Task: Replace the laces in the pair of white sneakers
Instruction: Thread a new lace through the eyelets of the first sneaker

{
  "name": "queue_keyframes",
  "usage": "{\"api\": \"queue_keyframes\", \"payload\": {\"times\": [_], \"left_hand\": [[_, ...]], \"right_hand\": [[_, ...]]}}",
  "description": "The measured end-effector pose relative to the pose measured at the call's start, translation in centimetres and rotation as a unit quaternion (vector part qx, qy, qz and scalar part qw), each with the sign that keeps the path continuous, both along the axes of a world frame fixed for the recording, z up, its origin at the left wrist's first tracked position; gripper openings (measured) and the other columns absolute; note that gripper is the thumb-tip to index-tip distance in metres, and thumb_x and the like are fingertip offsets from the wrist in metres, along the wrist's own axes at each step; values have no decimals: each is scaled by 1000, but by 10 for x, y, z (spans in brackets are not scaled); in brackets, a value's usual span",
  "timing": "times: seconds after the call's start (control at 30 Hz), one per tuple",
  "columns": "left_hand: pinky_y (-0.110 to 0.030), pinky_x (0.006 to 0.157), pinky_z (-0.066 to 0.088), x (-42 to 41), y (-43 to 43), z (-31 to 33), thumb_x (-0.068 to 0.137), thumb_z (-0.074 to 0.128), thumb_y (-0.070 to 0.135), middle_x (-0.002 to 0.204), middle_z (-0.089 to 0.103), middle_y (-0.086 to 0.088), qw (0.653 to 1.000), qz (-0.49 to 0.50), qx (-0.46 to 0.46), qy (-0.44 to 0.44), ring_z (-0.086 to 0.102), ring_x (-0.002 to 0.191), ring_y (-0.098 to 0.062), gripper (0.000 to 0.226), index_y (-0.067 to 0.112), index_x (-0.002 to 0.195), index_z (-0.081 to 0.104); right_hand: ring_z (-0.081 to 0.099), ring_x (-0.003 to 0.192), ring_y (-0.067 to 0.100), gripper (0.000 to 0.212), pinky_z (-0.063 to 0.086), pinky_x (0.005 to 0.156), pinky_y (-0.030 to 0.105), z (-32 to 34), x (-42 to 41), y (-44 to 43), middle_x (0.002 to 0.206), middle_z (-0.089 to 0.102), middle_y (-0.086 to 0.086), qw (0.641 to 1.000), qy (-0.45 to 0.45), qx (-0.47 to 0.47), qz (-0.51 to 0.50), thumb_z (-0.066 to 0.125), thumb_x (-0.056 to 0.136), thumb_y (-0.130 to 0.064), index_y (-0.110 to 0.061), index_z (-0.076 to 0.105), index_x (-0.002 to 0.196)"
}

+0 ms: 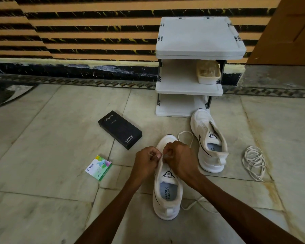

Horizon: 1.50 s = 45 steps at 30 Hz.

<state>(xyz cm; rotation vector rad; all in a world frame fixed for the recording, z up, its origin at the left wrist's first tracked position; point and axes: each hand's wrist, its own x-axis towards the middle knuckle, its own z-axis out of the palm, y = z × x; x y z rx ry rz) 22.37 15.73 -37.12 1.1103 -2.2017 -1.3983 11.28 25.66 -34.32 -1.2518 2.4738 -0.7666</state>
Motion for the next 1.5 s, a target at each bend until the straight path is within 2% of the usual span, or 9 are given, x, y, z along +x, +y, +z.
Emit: {"api": "queue_keyframes", "payload": {"times": [0.2, 0.4, 0.47, 0.57, 0.67, 0.97, 1.17, 1.3, 1.5], "left_hand": [[-36, 75, 58, -7, -4, 7, 95, 50, 3, 90, 68, -9, 977, 122, 169, 38, 66, 82, -22, 19, 14, 81, 57], [-27, 59, 54, -22, -76, 94, 93, 32, -8, 68, 56, -7, 784, 237, 429, 382, 58, 59, -15, 27, 6, 77, 50], [-21, 48, 42, -23, -78, 111, 90, 35, -10, 68, 53, -2, 837, 179, 366, 365, 49, 53, -9, 27, 8, 84, 53], [-22, 54, 45, -20, -48, 96, 89, 49, 0, 84, 64, 2, 998, 0, 64, -25, 59, 69, -10, 29, 22, 106, 60], [-30, 79, 53, -13, -16, 54, 92, 59, 11, 107, 67, -7, 946, -157, -81, -272, 65, 94, -20, 26, 15, 117, 63], [-18, 60, 45, -4, -24, 70, 90, 49, -8, 67, 63, 2, 973, -15, 223, 63, 53, 65, -13, 27, 10, 74, 60], [-40, 95, 50, -19, -28, 135, 94, 45, -3, 69, 59, 2, 788, 20, 433, 436, 61, 81, -14, 27, 14, 79, 60], [-23, 70, 49, -24, -12, 163, 91, 42, -3, 76, 58, 4, 609, 25, 568, 553, 59, 73, -11, 33, 12, 77, 67], [-21, 54, 43, -16, -3, 221, 83, 48, -7, 78, 59, -2, 481, 13, 595, 644, 58, 66, -14, 22, 8, 86, 63]], "right_hand": [[58, 80, 11, 20, 35, 62, 18, -5, -4, 2, 86, 59, -12, 999, 6, -3, 39, 69, 75, -15, -31, 72, 86], [57, 77, 9, 20, 46, 60, 27, -8, -1, 1, 84, 59, -12, 999, 24, -15, 33, 71, 75, -12, -30, 69, 82], [56, 75, 10, 18, 48, 59, 28, -10, 0, 2, 82, 59, -12, 999, 29, -19, 23, 70, 76, -12, -30, 68, 81], [57, 74, 12, 19, 49, 58, 31, -12, 2, 0, 80, 58, -12, 999, 24, -16, 13, 66, 75, -12, -30, 67, 81], [58, 74, 11, 26, 49, 59, 30, -15, 2, -2, 82, 59, -13, 1000, 18, -19, 3, 68, 69, -9, -31, 67, 84], [62, 80, 16, 30, 52, 63, 35, -22, 2, 2, 93, 63, -7, 999, -5, -50, -5, 69, 68, -10, -27, 66, 93], [62, 82, 16, 28, 53, 66, 34, -24, 5, 2, 96, 63, -6, 998, -4, -61, -12, 69, 72, -12, -25, 65, 96], [58, 85, 16, 28, 51, 66, 32, -28, 9, 4, 96, 61, -6, 997, 1, -72, -36, 71, 72, -13, -26, 65, 96], [55, 104, 17, 34, 50, 81, 27, -33, 12, 3, 115, 58, -2, 995, -13, -76, -59, 74, 77, -19, -25, 64, 109]]}}
